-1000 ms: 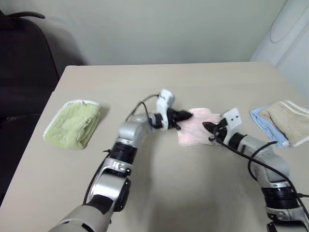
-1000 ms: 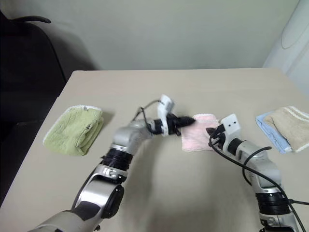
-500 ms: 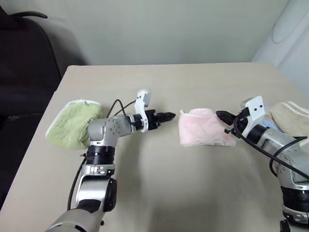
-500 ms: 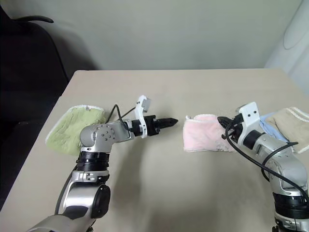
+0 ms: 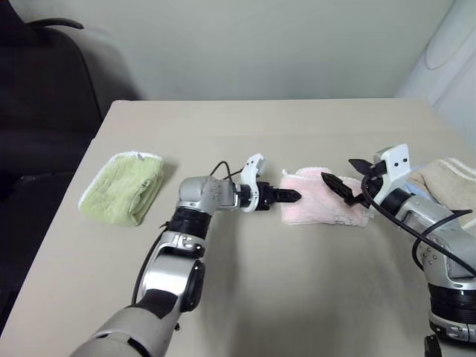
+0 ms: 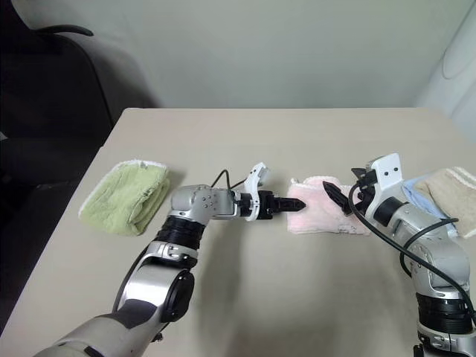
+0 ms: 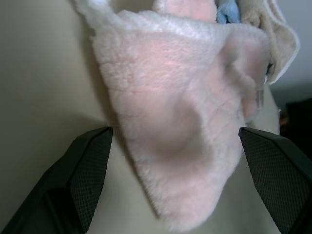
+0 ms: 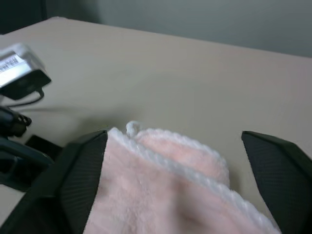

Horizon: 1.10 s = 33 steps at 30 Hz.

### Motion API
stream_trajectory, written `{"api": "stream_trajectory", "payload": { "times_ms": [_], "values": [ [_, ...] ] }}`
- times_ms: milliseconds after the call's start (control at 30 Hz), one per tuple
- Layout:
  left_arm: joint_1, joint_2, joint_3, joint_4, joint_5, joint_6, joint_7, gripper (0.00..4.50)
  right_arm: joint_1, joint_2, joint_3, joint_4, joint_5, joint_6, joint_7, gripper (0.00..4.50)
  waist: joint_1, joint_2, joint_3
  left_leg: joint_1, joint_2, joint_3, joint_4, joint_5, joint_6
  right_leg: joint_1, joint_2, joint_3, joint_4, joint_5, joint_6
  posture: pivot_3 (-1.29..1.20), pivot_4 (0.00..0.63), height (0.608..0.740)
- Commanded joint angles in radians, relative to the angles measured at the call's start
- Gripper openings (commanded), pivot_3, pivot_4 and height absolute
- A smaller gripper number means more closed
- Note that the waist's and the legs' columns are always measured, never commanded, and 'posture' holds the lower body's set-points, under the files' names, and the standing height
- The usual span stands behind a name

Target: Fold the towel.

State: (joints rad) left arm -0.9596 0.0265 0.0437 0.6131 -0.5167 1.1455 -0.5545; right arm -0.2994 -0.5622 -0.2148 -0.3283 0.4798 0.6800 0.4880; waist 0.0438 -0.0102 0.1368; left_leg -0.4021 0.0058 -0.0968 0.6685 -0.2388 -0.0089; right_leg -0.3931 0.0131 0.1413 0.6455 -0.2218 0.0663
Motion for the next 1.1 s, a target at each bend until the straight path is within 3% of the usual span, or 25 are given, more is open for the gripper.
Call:
{"api": "stream_trajectory", "payload": {
  "times_ms": [33, 200, 267, 667, 800, 900, 1000, 1100],
  "values": [
    [-0.057, -0.080, 0.032, 0.112, -0.005, -0.025, 0.015, 4.50, -0.003, 0.008, -0.022, -0.045, -0.005, -0.025, -0.028, 4.46, 0.002, 0.000, 0.000, 0.000, -0.003, 0.000, 0.000, 0.000, 0.001, 0.000, -0.001, 0.000, 0.000, -0.001, 0.002, 0.00, 0.150, 0.735],
    [-0.117, -0.130, 0.064, 0.219, 0.011, -0.069, 0.031, 4.50, -0.005, 0.020, -0.023, -0.045, -0.015, -0.035, -0.047, 4.46, 0.003, 0.000, 0.000, -0.002, -0.009, 0.001, 0.001, 0.001, 0.003, 0.001, -0.005, 0.000, -0.001, -0.003, 0.009, 0.00, 0.150, 0.735],
    [-0.127, -0.134, 0.061, 0.237, 0.022, -0.083, 0.030, 4.13, -0.008, 0.023, -0.022, -0.043, -0.020, -0.039, -0.053, 4.50, 0.003, 0.000, 0.000, -0.002, -0.010, 0.001, 0.001, 0.002, 0.002, 0.001, -0.008, 0.000, -0.001, -0.003, 0.010, 0.00, 0.150, 0.735],
    [-0.104, -0.120, 0.121, 0.200, 0.016, -0.104, 0.057, 0.02, -0.055, 0.051, -0.027, -0.003, -0.035, -0.075, -0.081, 4.50, -0.001, 0.000, 0.000, -0.003, -0.012, 0.005, 0.000, 0.003, 0.000, -0.001, -0.013, 0.000, -0.001, -0.006, 0.014, 0.00, 0.150, 0.735],
    [-0.095, -0.122, 0.136, 0.179, 0.010, -0.094, 0.070, 0.02, -0.063, 0.056, -0.028, 0.003, -0.038, -0.082, -0.088, 4.50, -0.002, 0.000, 0.000, -0.003, -0.012, 0.005, -0.001, 0.003, 0.000, -0.001, -0.013, 0.000, -0.001, -0.006, 0.014, 0.00, 0.150, 0.735],
    [-0.107, -0.073, 0.244, 0.004, -0.088, -0.058, 0.094, 0.02, -0.115, 0.073, -0.092, 0.059, -0.057, -0.129, -0.164, 4.50, -0.007, 0.000, 0.001, -0.004, -0.012, 0.005, -0.001, 0.003, 0.000, -0.003, -0.013, 0.001, -0.001, -0.006, 0.013, 0.00, 0.150, 0.735],
    [-0.174, 0.059, 0.425, -0.129, -0.202, -0.011, 0.194, 0.02, -0.130, 0.067, -0.125, 0.078, -0.048, -0.133, -0.177, 4.50, -0.025, 0.000, 0.001, -0.010, -0.012, 0.005, -0.001, 0.006, -0.003, -0.010, -0.012, 0.001, 0.000, -0.003, 0.012, 0.00, 0.150, 0.735],
    [-0.180, 0.089, 0.467, -0.172, -0.242, 0.015, 0.244, 0.02, -0.130, 0.067, -0.127, 0.079, -0.049, -0.134, -0.176, 4.50, -0.032, 0.001, 0.001, -0.011, -0.009, 0.005, -0.004, 0.008, -0.005, -0.014, -0.008, 0.001, 0.000, -0.002, 0.011, 0.00, 0.150, 0.735]
  ]
}}
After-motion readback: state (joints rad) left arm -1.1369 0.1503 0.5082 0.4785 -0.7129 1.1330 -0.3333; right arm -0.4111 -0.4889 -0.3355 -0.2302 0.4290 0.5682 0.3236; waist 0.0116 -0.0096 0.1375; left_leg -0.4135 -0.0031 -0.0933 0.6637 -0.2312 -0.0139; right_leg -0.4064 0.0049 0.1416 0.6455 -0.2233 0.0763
